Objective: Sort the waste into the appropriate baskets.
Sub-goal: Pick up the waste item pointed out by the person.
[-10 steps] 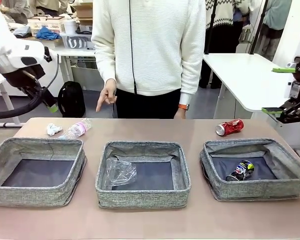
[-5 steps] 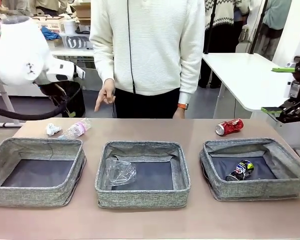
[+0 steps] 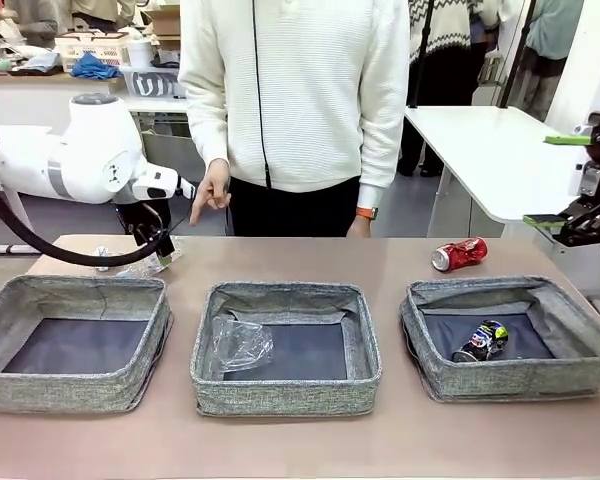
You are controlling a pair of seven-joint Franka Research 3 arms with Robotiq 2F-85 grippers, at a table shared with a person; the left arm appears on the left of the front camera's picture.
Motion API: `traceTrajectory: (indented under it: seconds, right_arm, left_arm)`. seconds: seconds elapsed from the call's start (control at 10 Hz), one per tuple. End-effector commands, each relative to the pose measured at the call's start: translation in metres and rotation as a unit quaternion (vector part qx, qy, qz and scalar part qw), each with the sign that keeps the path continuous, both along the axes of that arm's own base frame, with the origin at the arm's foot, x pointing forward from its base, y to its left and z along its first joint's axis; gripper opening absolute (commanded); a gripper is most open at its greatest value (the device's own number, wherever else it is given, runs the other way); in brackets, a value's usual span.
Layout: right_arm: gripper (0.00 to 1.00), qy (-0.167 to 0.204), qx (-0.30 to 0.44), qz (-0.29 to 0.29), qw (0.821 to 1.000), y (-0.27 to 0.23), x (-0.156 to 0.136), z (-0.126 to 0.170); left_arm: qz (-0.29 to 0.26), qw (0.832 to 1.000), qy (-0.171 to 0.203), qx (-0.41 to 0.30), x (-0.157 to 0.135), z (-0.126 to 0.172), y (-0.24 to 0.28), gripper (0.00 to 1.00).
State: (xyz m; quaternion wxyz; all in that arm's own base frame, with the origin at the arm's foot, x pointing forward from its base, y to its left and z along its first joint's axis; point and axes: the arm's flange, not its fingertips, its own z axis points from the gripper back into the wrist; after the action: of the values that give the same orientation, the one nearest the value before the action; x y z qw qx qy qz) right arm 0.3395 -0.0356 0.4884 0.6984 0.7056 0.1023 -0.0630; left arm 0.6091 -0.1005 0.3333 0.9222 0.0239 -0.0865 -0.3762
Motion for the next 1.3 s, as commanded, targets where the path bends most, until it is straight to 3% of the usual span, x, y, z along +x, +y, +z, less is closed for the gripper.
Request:
traceTrajectory:
  seconds: [0.0,0.5,0.6,0.7,0.8,0.9,1.0,1.2]
  right_arm:
    - [1.00,-0.002,0.006,-0.002,1.000,0.0010,-0.0008,0.0018]
    - [1.00,-0.002,0.006,-0.002,1.000,0.0010,-0.0008,0.0018]
    - [1.00,-0.002,0.006,-0.002,1.000,0.0010,-0.0008,0.0018]
    - [1.00,-0.002,0.006,-0.002,1.000,0.0010,-0.0008,0.0018]
    - [1.00,-0.002,0.006,-0.002,1.000,0.0010,-0.0008,0.0018]
    - [1.00,-0.002,0.006,-0.002,1.000,0.0010,-0.0008,0.0018]
    - [1.00,-0.002,0.006,-0.002,1.000,0.0010,-0.0008,0.0018]
    - [1.00,-0.002,0.006,-0.002,1.000,0.0010,-0.0008,0.0018]
  left_arm:
    - [-0.004,1.000,0.022,-0.020,0.0117,0.0008,0.0073,1.00]
    - [0.021,0.999,0.039,-0.021,0.0151,-0.0084,0.0088,1.00]
    - [0.016,0.999,0.033,-0.019,0.0156,-0.0086,0.0064,0.42]
    - [0.022,0.999,0.033,-0.024,0.0157,-0.0072,0.0046,0.42]
    - [0.030,0.999,0.032,-0.027,0.0169,-0.0062,0.0051,0.00]
    - [0.031,0.998,0.035,-0.033,0.0167,-0.0054,0.0041,0.36]
    - [0.036,0.998,0.037,-0.031,0.0168,-0.0051,0.0045,0.00]
    - [0.046,0.997,0.052,-0.031,0.0139,-0.0015,0.0048,0.00]
